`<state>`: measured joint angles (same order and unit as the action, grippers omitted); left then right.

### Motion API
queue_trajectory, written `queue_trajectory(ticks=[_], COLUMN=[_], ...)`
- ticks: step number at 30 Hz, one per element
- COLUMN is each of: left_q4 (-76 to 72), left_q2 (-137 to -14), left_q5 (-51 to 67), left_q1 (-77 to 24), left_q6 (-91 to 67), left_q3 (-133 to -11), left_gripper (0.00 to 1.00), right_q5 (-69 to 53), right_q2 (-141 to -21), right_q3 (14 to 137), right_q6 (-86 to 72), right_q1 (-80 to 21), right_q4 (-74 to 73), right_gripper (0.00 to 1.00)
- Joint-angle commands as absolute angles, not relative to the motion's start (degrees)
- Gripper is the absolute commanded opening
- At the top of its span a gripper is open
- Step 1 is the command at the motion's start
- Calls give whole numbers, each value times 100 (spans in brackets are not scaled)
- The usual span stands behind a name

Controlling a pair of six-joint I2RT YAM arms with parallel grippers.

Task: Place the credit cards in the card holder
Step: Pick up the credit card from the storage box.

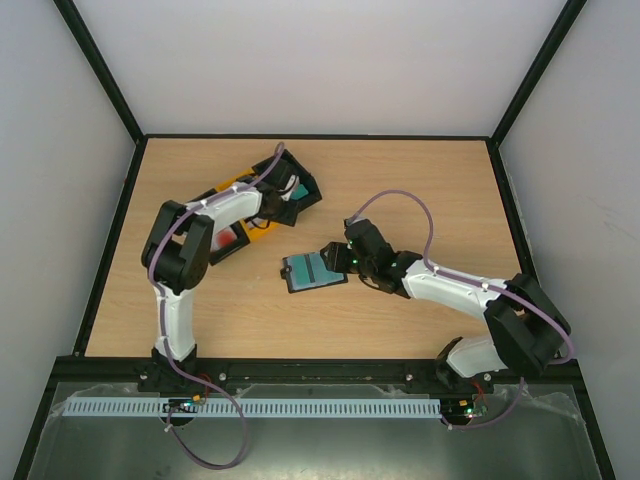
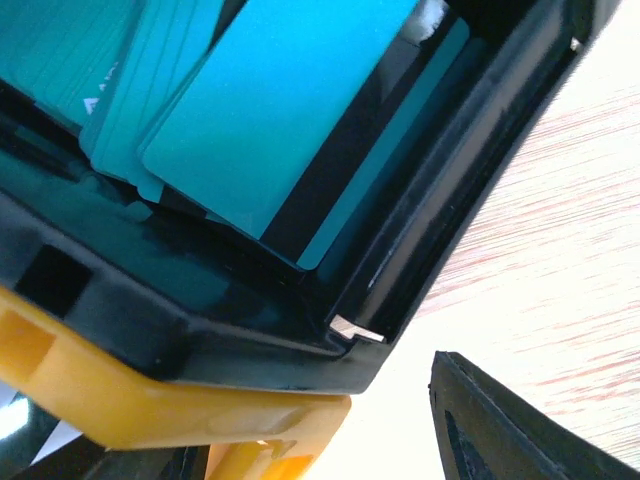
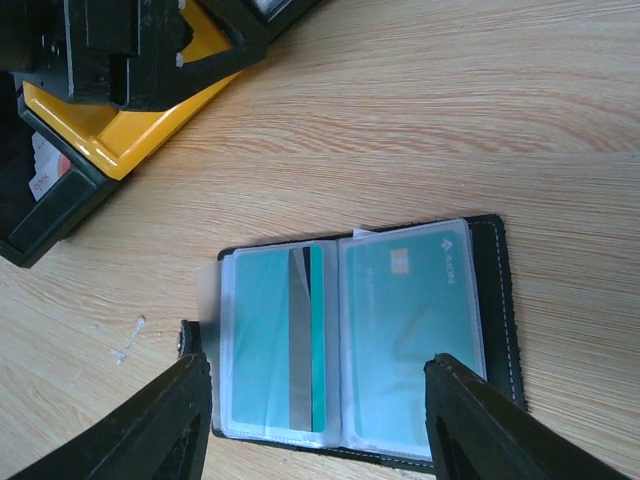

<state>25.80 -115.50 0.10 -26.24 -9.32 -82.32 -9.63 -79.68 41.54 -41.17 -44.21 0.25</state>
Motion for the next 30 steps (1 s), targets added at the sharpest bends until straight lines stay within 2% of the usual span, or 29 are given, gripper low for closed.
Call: queue_trajectory(ticks=[1,7,14,18,20,25,28,30], left_q4=[2759,3014,3435,3759,3779,3883,3904,3907], left_q2=[-11817,-11736,-11567,-11734,-11795,-12021,-12160,-12225], left_q5=[585,866,223,-62,3,260,362,405], left_q1=[-3012,-3117,-2897,-2559,-2419,-2314,-2295,-2285], left_q6=[-729,-604,-452,-401,-339,-132,-144,-162], left_q3=[-8650,-8915,-9531,-9788,-9772,-9685,-9670,-9668], left_gripper=[61,63,66,48,44,40,27,23], right_q5=[-710,-606,-617,-580,-617,-855,-961,-985], right_q2=[-8064,-8132,-8347,-8608,-8763,-9150,-9269,-9311], right_q3=[4181,4264,4454,4587,4620,4692,4711,4741], right_q6=[-4145,-4175,-4163,-4229,-4237,-4279,-4272,-4234], right_q1=[-4358,-4189,-4100,-4084,-4076,-4065,-4062,-4061], right_q4=[-82,-98,80,140,162,167,184,152], right_gripper=[58,58,58,57,57,57,57,57])
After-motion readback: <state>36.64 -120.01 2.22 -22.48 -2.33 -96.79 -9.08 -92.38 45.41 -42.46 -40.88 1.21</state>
